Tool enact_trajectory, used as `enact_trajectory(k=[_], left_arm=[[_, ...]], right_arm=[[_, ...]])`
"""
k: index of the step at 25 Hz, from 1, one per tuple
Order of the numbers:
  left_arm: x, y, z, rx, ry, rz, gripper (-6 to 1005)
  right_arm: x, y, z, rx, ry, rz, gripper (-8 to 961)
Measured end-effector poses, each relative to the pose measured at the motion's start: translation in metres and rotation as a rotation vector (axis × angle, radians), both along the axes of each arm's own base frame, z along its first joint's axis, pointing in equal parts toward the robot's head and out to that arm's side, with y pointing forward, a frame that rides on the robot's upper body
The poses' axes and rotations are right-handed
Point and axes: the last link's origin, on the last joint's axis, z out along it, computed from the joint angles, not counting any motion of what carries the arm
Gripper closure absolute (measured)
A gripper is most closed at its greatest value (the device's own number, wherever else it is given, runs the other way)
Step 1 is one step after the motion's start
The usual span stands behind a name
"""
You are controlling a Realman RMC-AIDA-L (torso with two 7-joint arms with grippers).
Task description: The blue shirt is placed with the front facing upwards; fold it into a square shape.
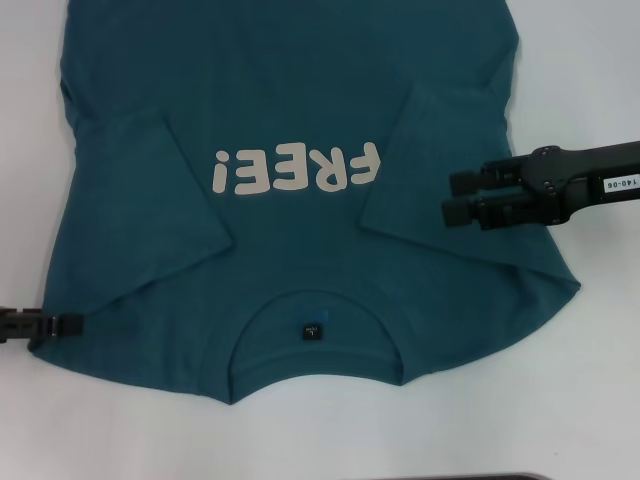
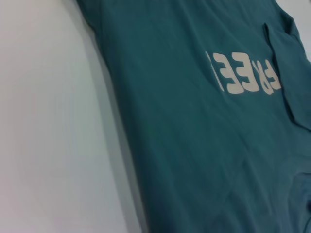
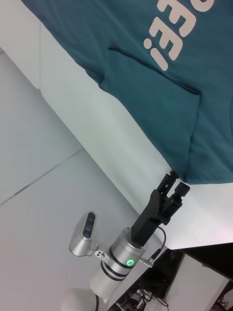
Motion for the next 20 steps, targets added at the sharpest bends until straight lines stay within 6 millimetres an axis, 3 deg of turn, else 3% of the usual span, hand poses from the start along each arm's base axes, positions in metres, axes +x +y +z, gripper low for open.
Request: enact_trajectory(k=[20], left_arm=[[0.019,0.007,-0.001,-0.048,-0.041,-0.063,125]], right_arm=[[-0.002,0.003,-0.001,0.001,-0.004,0.004,254]])
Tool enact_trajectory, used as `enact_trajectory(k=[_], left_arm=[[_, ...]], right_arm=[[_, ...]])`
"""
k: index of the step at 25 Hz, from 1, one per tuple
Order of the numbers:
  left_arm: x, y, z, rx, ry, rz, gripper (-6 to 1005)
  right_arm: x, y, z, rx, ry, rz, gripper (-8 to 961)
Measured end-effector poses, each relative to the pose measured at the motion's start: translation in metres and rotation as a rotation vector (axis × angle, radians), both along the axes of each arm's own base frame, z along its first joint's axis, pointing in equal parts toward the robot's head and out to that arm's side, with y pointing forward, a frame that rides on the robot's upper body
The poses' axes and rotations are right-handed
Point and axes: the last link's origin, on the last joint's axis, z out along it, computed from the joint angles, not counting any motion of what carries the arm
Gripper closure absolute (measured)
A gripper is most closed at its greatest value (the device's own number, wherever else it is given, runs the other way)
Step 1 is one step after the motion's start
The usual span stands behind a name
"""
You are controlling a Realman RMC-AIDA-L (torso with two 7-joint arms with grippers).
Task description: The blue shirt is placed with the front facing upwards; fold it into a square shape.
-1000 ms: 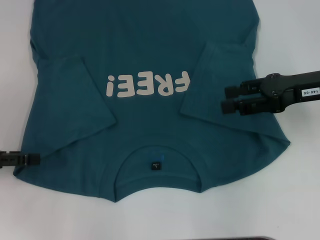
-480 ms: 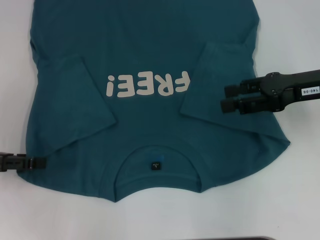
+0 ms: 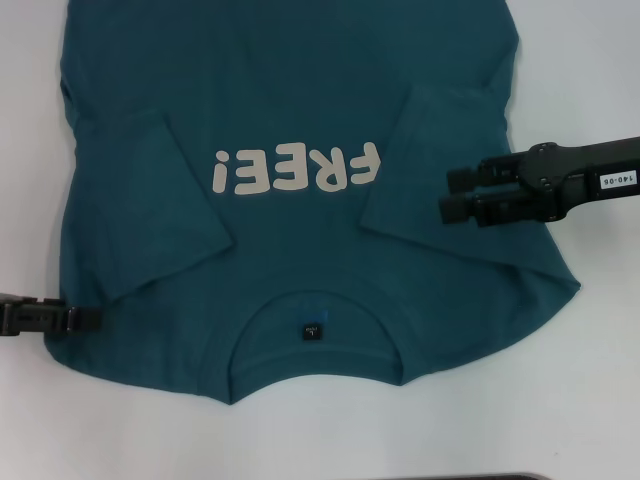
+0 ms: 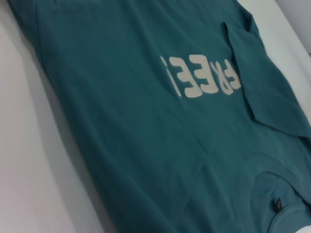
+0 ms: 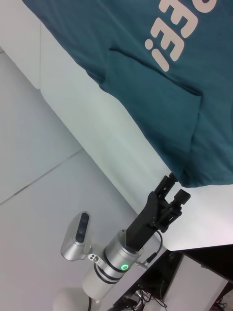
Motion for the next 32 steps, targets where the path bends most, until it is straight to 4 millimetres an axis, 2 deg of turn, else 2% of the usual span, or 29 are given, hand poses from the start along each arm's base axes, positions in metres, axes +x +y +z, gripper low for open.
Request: enact_trajectory(k=[22,32], left_arm=[[-0.018,-0.013,0.004,0.001,0.049,0.059,126],[-0.018,-0.015,0.000,-0.010,0.049,0.062,125]], right_arm=[[0.000,-0.001,-0.001,-0.005,0.004,-0.001,253],[-0.001,-0.001,0.000,-0.007,0.008,-0.001,254]])
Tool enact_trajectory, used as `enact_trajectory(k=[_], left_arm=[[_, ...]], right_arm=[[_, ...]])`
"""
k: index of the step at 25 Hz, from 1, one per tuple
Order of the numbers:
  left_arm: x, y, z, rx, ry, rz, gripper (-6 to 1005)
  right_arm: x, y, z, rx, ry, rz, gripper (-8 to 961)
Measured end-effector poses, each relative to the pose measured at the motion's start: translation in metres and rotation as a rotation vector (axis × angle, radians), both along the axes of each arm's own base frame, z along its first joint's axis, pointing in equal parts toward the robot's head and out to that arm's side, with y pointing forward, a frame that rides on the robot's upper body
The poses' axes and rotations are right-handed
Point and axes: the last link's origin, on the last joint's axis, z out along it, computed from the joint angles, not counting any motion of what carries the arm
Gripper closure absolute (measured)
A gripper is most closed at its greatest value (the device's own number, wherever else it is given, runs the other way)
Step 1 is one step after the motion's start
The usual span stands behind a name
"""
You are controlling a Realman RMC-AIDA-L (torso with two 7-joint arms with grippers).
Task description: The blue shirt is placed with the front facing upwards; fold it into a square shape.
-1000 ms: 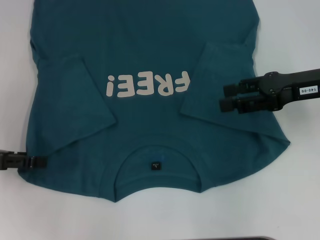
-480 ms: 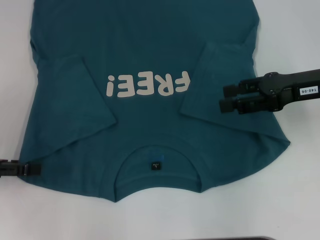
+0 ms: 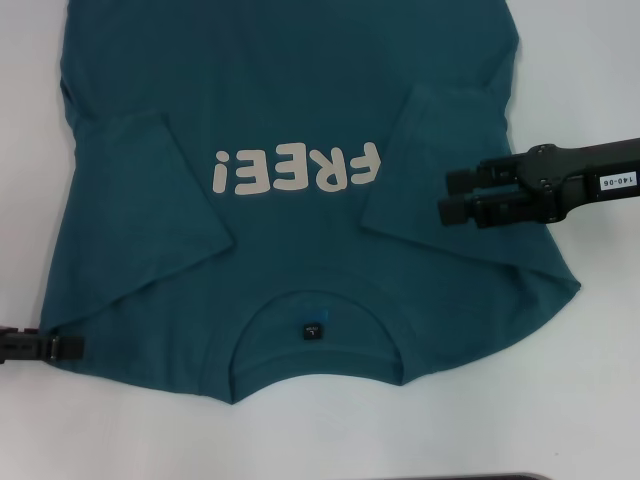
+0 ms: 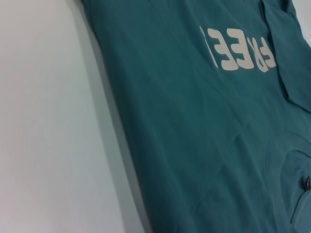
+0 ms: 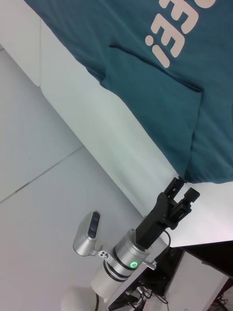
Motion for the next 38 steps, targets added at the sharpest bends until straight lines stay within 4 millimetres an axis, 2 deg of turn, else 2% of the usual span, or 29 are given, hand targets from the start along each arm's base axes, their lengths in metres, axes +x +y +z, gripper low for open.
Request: enact_trajectory(k=[18,29,38], left_arm=[[0.027,0.020,-0.011,-0.030,-0.048,-0.098,126],[0.010,0.012,0.002,0.020,0.000,-0.048,126],[0.003,0.003,0.003,0.015,0.013,-0.020,127]], right_arm=[[0.000,0.001,0.001,0.003,-0.002,0.003,252],[-0.001,0.002,0.000,0.005,-0.003,0.003,253],[-0.001,0.001,0.000,0.002,-0.001,0.004,252]])
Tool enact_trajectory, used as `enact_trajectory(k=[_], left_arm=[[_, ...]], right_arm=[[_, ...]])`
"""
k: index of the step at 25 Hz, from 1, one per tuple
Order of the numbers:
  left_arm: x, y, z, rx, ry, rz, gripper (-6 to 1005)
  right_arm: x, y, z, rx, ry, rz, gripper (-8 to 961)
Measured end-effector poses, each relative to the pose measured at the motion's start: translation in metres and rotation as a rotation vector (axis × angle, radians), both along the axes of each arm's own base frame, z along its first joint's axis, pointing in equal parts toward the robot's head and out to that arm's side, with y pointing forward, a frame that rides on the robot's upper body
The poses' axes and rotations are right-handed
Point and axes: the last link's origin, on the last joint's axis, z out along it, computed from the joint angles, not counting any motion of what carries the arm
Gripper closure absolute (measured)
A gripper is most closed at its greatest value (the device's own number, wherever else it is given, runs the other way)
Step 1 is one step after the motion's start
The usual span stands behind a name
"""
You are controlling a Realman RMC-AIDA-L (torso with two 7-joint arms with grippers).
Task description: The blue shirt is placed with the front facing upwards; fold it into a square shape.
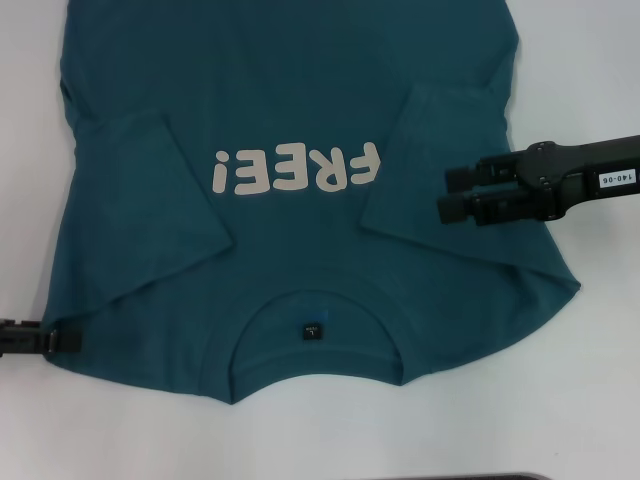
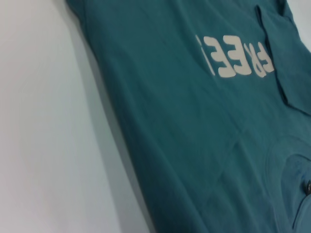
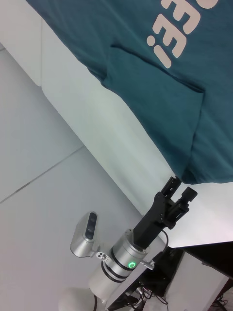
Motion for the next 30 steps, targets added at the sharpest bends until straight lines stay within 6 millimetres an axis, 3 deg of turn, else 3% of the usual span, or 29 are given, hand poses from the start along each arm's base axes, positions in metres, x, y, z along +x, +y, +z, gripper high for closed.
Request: enact_trajectory(k=[21,30], left_arm=[[0.0020,0.0026,-0.0080,-0.014,0.007,-0.001,126],[-0.0035,0.0041,-0.0096,-0.020,0.044,0.029,286]], right_arm=[[0.0004,-0.0004,0.0002,0.001,0.002,-0.002,254],[-0.0004,-0.0005,0.0024,0.004,0.011,0.000,259]])
